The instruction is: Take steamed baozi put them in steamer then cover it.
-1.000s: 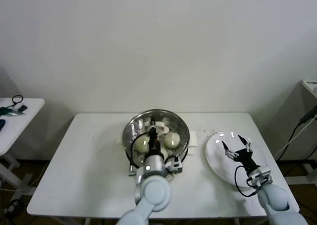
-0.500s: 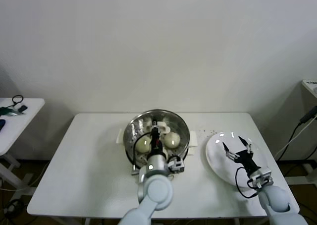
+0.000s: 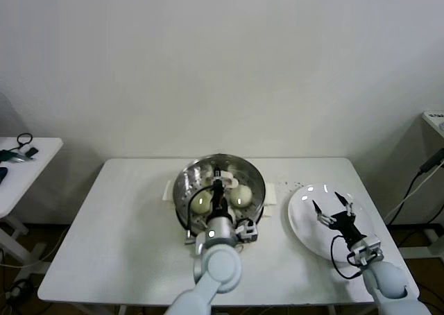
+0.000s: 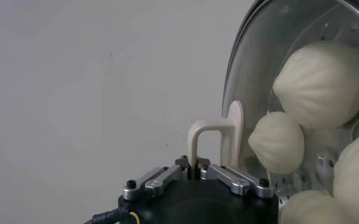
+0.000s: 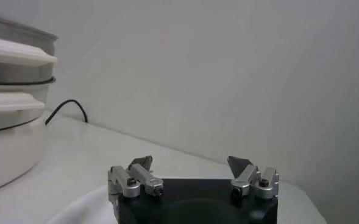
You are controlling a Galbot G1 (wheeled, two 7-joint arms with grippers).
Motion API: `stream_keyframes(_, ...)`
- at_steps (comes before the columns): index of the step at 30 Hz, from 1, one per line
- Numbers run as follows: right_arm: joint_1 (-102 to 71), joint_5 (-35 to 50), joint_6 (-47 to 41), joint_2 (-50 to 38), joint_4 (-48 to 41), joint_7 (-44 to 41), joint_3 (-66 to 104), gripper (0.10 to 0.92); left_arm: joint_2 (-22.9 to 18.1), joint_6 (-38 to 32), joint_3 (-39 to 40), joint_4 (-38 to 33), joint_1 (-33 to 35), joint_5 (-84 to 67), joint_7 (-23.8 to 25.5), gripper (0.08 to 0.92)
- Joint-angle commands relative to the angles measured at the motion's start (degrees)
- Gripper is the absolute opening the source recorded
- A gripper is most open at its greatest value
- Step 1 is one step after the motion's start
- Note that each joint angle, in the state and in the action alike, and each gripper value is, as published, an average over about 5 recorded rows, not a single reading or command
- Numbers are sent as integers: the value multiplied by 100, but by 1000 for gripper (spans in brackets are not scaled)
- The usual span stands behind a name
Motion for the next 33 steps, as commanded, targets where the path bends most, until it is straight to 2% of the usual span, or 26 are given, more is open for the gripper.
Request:
stream_keyframes(1,-1,-13,8,2,6,-4,20,823,13,281,-4,18,24,-52,18,150)
stream_keyframes(5,5,-13,3,4,2,-6,29,823,87,281,5,-97,57,-115,80,150)
stream_keyframes(8,11,-14,-31,4,1,-7,34,823,192,281,19,-275,87,-167,109,186)
stream_keyframes(20,-67,-16,-538,-58,223,37,65,823,808,281,14,-1468,476,-562,144,527)
stream_keyframes(28,-48,19,-684,-27,279,21,96,823,1456,281,-45,-2149,944,-1145,-8,757)
stream_keyframes(33,-40,121,-693,-4,347,75,102,823,1908,172,-355,-2577,1277,-1848,-376,818)
